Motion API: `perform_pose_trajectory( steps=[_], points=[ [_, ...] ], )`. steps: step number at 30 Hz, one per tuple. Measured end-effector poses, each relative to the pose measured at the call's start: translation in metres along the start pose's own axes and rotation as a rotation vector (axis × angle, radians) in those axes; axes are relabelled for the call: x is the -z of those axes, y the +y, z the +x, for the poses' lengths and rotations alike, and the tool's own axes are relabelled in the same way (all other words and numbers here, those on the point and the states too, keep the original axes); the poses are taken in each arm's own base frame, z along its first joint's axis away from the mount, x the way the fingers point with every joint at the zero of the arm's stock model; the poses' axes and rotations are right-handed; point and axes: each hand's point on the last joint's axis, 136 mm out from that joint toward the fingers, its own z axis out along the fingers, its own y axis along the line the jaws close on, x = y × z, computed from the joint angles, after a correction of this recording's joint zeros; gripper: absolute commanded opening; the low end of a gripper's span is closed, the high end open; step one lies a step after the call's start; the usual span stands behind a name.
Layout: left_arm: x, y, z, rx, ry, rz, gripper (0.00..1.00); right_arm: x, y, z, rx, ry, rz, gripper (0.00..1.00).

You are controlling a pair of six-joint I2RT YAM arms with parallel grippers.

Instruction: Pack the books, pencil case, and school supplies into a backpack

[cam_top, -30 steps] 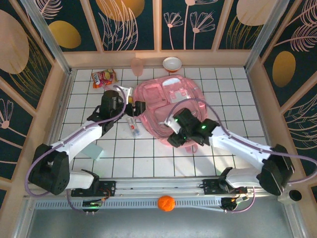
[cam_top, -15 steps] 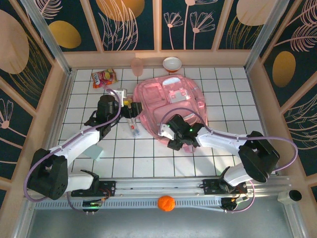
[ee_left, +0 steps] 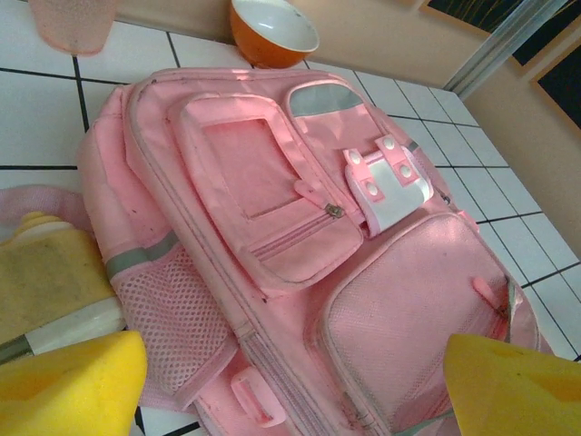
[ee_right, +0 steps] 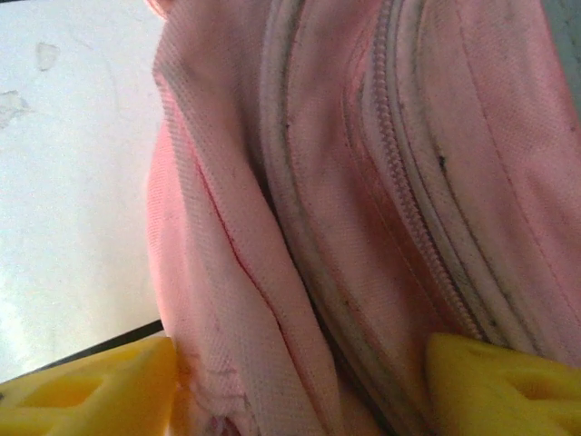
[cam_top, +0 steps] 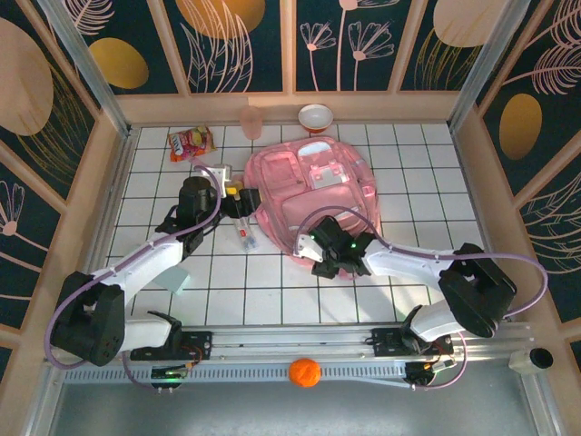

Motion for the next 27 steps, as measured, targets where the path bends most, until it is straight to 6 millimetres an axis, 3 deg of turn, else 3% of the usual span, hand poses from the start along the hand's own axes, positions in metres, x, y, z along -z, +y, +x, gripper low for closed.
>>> perform_pose_trajectory(
  steps=[2, 5, 6, 9, 13, 17, 21, 24, 27],
  points=[
    [0.000, 0.001, 0.003, 0.007, 0.005, -0.002, 0.84, -0.002, -0.003, -0.003, 0.007, -0.012, 0.028, 0.37],
    [0.001, 0.003, 0.008, 0.014, 0.011, -0.006, 0.83, -0.001, -0.008, -0.005, 0.040, -0.018, 0.059, 0.04],
    [0.002, 0.004, 0.009, 0.015, 0.014, -0.007, 0.83, 0.002, -0.010, -0.007, 0.056, -0.023, 0.065, 0.00],
    [0.002, 0.005, 0.010, 0.016, 0.015, -0.007, 0.83, 0.017, -0.016, -0.012, 0.091, -0.038, 0.072, 0.00],
    [0.006, 0.005, 0.017, 0.019, 0.019, 0.016, 0.84, 0.054, -0.039, -0.030, 0.096, -0.078, 0.080, 0.00],
    [0.014, -0.002, 0.028, 0.002, 0.019, 0.084, 0.75, 0.100, -0.086, -0.056, 0.036, -0.148, 0.105, 0.00],
    [0.022, -0.015, 0.034, -0.058, 0.005, 0.171, 0.73, 0.138, -0.125, -0.066, 0.000, -0.196, 0.142, 0.00],
    [0.025, -0.019, 0.037, -0.113, -0.016, 0.206, 0.71, 0.149, -0.135, -0.065, -0.008, -0.194, 0.140, 0.00],
    [0.023, -0.020, 0.038, -0.143, -0.025, 0.221, 0.67, 0.154, -0.133, -0.063, -0.004, -0.184, 0.109, 0.00]
  ],
)
